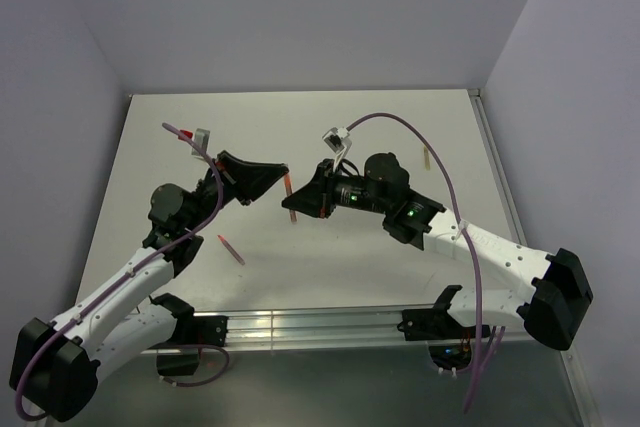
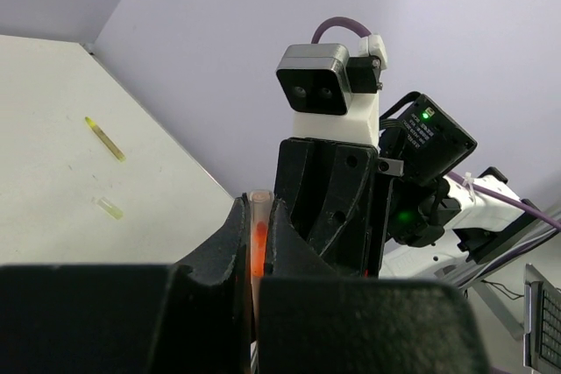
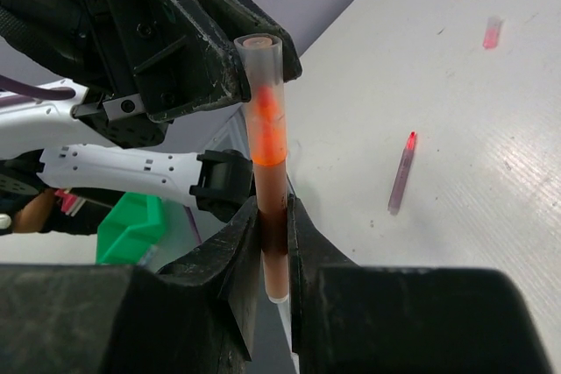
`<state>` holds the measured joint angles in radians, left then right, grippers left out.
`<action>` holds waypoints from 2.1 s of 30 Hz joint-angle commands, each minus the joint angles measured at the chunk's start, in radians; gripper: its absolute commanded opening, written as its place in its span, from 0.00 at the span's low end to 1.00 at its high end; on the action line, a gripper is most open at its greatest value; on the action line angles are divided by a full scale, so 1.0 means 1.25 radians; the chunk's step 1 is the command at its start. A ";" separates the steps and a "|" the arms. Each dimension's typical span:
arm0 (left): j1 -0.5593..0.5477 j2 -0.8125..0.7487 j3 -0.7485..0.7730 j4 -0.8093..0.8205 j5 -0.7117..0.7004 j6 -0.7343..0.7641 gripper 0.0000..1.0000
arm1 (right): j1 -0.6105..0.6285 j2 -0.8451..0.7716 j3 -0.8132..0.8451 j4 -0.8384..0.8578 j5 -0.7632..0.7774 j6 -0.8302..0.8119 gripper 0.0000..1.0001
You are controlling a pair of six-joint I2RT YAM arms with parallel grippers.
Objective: Insert the pens into the pen caps
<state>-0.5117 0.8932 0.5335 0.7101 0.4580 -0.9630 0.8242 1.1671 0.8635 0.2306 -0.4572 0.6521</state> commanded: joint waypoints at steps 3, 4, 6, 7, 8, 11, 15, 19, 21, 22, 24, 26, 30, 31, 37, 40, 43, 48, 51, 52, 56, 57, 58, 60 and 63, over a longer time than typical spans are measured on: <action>-0.005 -0.022 -0.010 0.090 0.121 0.008 0.00 | -0.019 -0.011 0.021 0.063 0.099 -0.011 0.00; -0.004 -0.022 -0.010 0.091 0.123 0.008 0.00 | -0.019 -0.010 0.022 0.065 0.102 -0.011 0.00; -0.004 -0.019 -0.008 0.095 0.132 0.007 0.00 | -0.018 -0.005 0.023 0.067 0.106 -0.015 0.00; -0.005 -0.019 -0.007 0.092 0.134 0.007 0.00 | -0.018 -0.005 0.026 0.068 0.110 -0.019 0.00; -0.005 -0.019 -0.005 0.090 0.137 0.008 0.00 | -0.019 -0.005 0.027 0.070 0.114 -0.020 0.00; -0.005 -0.019 -0.001 0.082 0.142 0.011 0.00 | -0.020 -0.003 0.032 0.070 0.128 -0.025 0.00; -0.005 -0.019 -0.001 0.076 0.147 0.014 0.00 | -0.022 0.004 0.044 0.072 0.133 -0.027 0.00; -0.010 -0.009 -0.001 0.084 0.154 0.011 0.00 | -0.030 0.009 0.052 0.081 0.134 -0.023 0.00; -0.013 -0.005 0.000 0.081 0.154 0.012 0.01 | -0.032 0.011 0.052 0.083 0.135 -0.022 0.00; -0.014 -0.003 0.001 0.081 0.154 0.013 0.00 | -0.033 0.014 0.055 0.085 0.136 -0.021 0.00; -0.016 0.001 0.003 0.077 0.155 0.016 0.00 | -0.036 0.014 0.058 0.090 0.137 -0.020 0.00; -0.019 0.002 0.003 0.077 0.156 0.017 0.00 | -0.040 0.017 0.061 0.092 0.140 -0.017 0.00; -0.023 0.005 0.004 0.073 0.154 0.021 0.00 | -0.051 0.017 0.066 0.097 0.141 -0.012 0.00; -0.025 0.005 0.005 0.069 0.154 0.024 0.00 | -0.053 0.016 0.065 0.101 0.140 -0.009 0.00; -0.035 0.008 0.010 0.059 0.152 0.033 0.00 | -0.063 0.020 0.081 0.104 0.142 -0.008 0.00; -0.041 0.009 0.011 0.050 0.148 0.039 0.00 | -0.068 0.025 0.086 0.108 0.144 -0.003 0.00; -0.046 0.011 0.013 0.048 0.147 0.040 0.00 | -0.074 0.027 0.090 0.114 0.141 0.002 0.00; -0.054 0.018 0.014 0.041 0.147 0.045 0.00 | -0.085 0.028 0.101 0.117 0.142 0.006 0.00; -0.057 0.019 0.016 0.033 0.145 0.050 0.00 | -0.090 0.030 0.106 0.117 0.142 0.007 0.00; -0.058 0.020 0.017 0.033 0.144 0.050 0.00 | -0.091 0.032 0.107 0.119 0.142 0.007 0.00; -0.064 0.025 0.017 0.030 0.144 0.054 0.00 | -0.099 0.036 0.114 0.126 0.136 0.016 0.00; -0.066 0.025 0.019 0.027 0.143 0.056 0.00 | -0.102 0.036 0.118 0.128 0.135 0.016 0.00; -0.066 0.024 0.020 0.022 0.142 0.057 0.00 | -0.103 0.036 0.119 0.128 0.134 0.016 0.00; -0.069 0.028 0.022 0.019 0.143 0.061 0.00 | -0.107 0.036 0.126 0.128 0.134 0.017 0.00; -0.074 0.030 0.022 0.016 0.140 0.064 0.00 | -0.112 0.037 0.135 0.131 0.130 0.019 0.00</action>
<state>-0.5385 0.9344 0.5575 0.7589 0.4011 -0.8913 0.7677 1.2133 0.9230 0.2211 -0.5137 0.6353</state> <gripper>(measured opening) 0.054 0.200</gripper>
